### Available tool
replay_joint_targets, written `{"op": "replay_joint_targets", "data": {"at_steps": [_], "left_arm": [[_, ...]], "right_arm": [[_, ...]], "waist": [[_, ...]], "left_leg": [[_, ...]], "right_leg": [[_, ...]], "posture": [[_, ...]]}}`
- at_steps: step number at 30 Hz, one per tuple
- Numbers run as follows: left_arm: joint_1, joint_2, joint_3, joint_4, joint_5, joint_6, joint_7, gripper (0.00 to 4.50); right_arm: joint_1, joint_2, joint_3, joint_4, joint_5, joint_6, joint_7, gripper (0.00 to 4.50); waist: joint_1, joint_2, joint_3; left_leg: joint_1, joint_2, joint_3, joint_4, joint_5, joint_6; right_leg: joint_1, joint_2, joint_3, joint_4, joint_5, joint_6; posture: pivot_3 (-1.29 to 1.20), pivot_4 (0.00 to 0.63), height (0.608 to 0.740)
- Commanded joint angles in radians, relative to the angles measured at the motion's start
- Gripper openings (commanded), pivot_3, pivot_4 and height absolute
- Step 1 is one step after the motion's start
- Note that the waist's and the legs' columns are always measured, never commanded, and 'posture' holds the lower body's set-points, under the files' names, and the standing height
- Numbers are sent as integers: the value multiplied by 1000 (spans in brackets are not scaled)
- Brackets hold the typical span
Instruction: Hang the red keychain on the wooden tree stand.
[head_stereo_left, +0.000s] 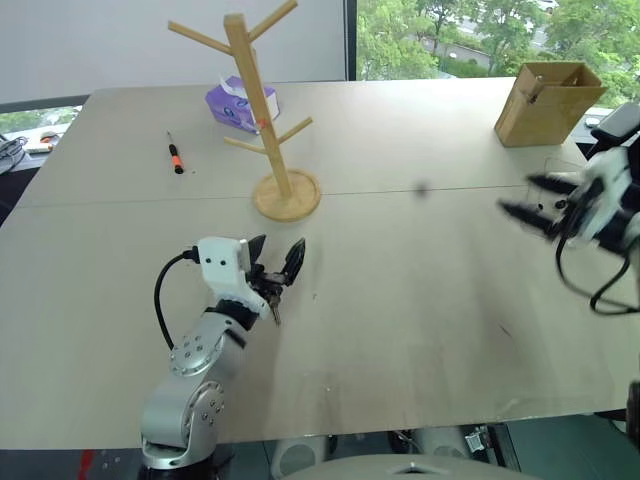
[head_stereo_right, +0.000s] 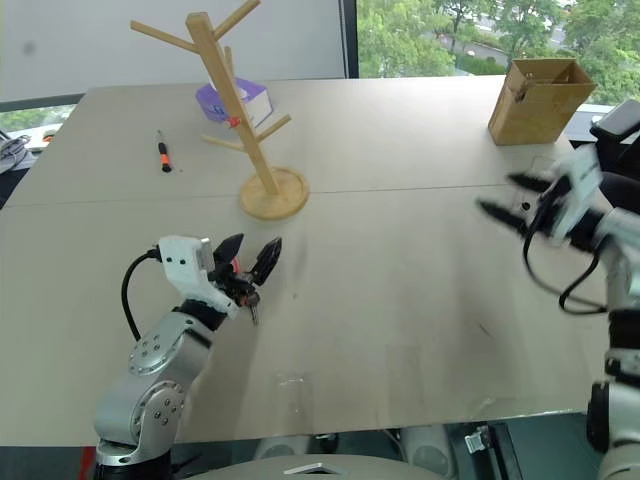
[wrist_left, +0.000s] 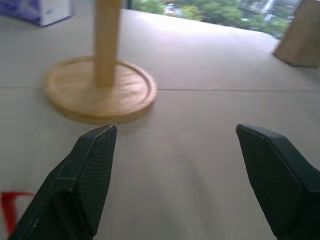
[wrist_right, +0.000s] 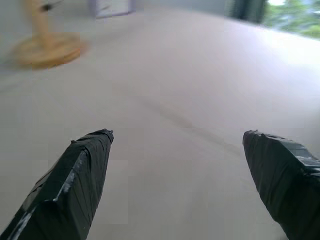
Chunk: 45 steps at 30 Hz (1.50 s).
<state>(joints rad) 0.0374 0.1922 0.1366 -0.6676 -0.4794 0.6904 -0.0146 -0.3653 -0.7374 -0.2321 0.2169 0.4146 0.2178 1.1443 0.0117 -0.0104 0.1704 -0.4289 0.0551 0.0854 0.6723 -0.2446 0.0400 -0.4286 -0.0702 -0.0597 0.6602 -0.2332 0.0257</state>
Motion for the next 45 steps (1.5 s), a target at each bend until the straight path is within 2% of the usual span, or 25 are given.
{"op": "replay_joint_targets", "data": {"at_steps": [1,3,5,9,13,21,29,45], "left_arm": [[-63,-33,74,-71,-31,212,161,3921],[-120,-60,118,-68,-30,314,231,3921],[-168,-94,159,-67,-24,390,292,3921],[-217,-161,199,-74,-16,527,359,3921],[-215,-192,191,-85,8,588,372,3921],[-199,-198,162,-86,65,625,354,3921],[-172,-224,148,-106,118,654,343,3921],[-229,-203,140,-107,237,784,312,3921]], "right_arm": [[63,10,-42,-105,39,-165,77,4461],[116,18,-20,-116,36,-221,119,4461],[151,39,-7,-116,44,-283,158,4461],[213,52,47,-130,43,-378,253,4461],[254,66,72,-148,76,-404,307,4461],[352,1,125,-221,128,-344,412,4461],[306,5,154,-198,130,-347,395,4461],[311,16,184,-245,117,-310,352,4461]], "waist": [[-2,0,0],[-2,-2,1],[-1,-5,2],[-1,-6,2],[1,-7,3],[1,-7,3],[2,-7,3],[2,-7,3]], "left_leg": [[0,0,0,1,0,0],[4,-1,-1,3,0,0],[15,-1,-2,3,0,0],[15,-1,-4,2,0,0],[15,-1,-4,2,0,-1],[15,-1,-4,2,0,-1],[15,-1,-4,2,0,-1],[16,-1,-4,2,0,-1]], "right_leg": [[0,0,0,0,0,2],[4,2,1,1,-1,5],[15,4,0,0,-2,5],[16,6,1,-1,-1,5],[16,6,2,-2,0,2],[16,5,2,-1,0,2],[16,5,3,-2,-2,-2],[16,5,3,-1,-2,-1]], "posture": [[0,150,740],[0,150,740],[0,150,740],[0,150,740],[0,150,740],[0,150,740],[0,150,740],[0,150,740]]}}
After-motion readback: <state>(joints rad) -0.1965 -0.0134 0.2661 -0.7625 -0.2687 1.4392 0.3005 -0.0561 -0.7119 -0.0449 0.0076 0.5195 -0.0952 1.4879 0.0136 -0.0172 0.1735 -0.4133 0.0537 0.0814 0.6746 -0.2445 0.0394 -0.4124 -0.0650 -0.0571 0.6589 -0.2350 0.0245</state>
